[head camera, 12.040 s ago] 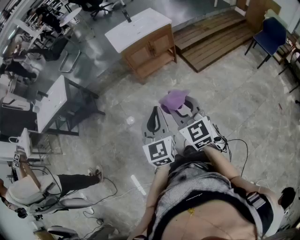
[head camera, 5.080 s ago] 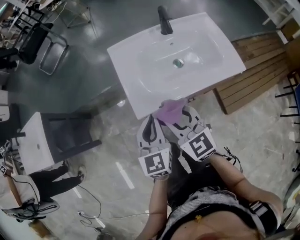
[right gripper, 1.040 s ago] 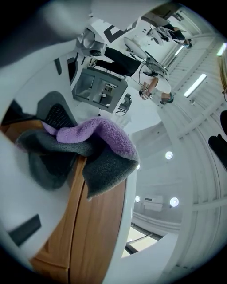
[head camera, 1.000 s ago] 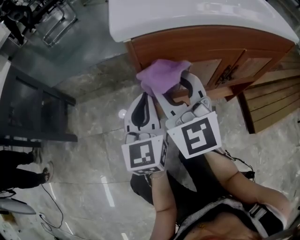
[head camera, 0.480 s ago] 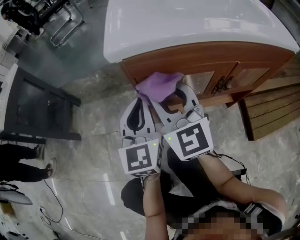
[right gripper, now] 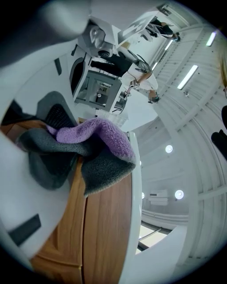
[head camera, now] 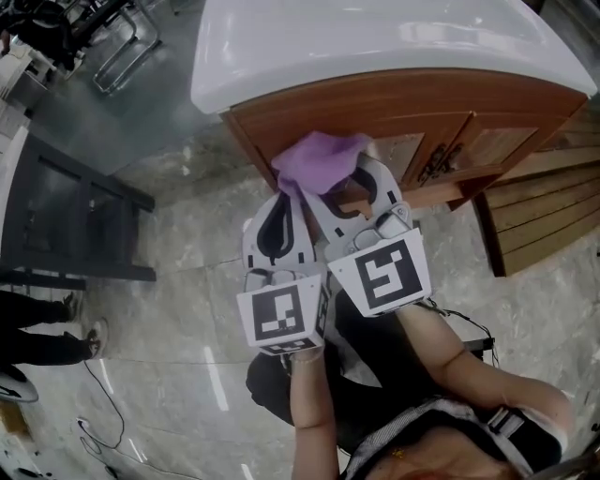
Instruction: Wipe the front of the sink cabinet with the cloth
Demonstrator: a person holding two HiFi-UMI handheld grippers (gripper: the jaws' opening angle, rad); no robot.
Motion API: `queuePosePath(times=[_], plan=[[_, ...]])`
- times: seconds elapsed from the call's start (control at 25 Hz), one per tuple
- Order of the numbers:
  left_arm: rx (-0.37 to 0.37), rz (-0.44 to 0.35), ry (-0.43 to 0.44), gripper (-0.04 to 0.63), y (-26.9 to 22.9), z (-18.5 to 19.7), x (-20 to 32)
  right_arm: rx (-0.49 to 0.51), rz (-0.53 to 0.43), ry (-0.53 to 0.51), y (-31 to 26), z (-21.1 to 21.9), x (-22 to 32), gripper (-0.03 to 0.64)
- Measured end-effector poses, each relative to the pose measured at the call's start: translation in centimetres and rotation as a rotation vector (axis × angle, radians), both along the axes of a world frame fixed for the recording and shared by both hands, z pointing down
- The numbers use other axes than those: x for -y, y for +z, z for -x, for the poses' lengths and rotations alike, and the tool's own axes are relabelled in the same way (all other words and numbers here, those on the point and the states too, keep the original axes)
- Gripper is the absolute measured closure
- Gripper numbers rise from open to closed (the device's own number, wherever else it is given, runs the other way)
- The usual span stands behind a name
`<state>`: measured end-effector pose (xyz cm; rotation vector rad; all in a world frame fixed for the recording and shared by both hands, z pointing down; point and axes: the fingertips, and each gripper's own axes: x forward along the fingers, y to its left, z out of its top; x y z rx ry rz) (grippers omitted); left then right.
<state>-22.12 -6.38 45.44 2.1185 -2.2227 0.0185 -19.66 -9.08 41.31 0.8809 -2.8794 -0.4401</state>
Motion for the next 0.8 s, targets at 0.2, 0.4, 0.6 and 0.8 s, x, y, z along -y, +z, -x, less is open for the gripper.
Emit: queuePosePath(times=[0.2, 0.4, 0.6, 0.8], plan=[[0.013, 0.009, 0.031, 0.589, 0.5, -1.2, 0.1, -0.033, -0.012, 0.029, 0.4, -0.9, 0.5, 0.437], [0.003, 0.005, 0.04, 0.589, 0.5, -1.3, 0.0, -0.038, -0.009, 0.049, 0.7, -1.8, 1.1, 0.438], [-0.004, 0.008, 0.051, 0.589, 0.7, -1.4, 0.2, -0.056, -0.02, 0.07, 0.8, -2.7, 1.6, 0.438], [-0.011, 0.009, 0.051, 0.589, 0.8, -1.1, 0.4, -0.058, -0.005, 0.08, 1.0, -3.7, 2.1, 0.437]])
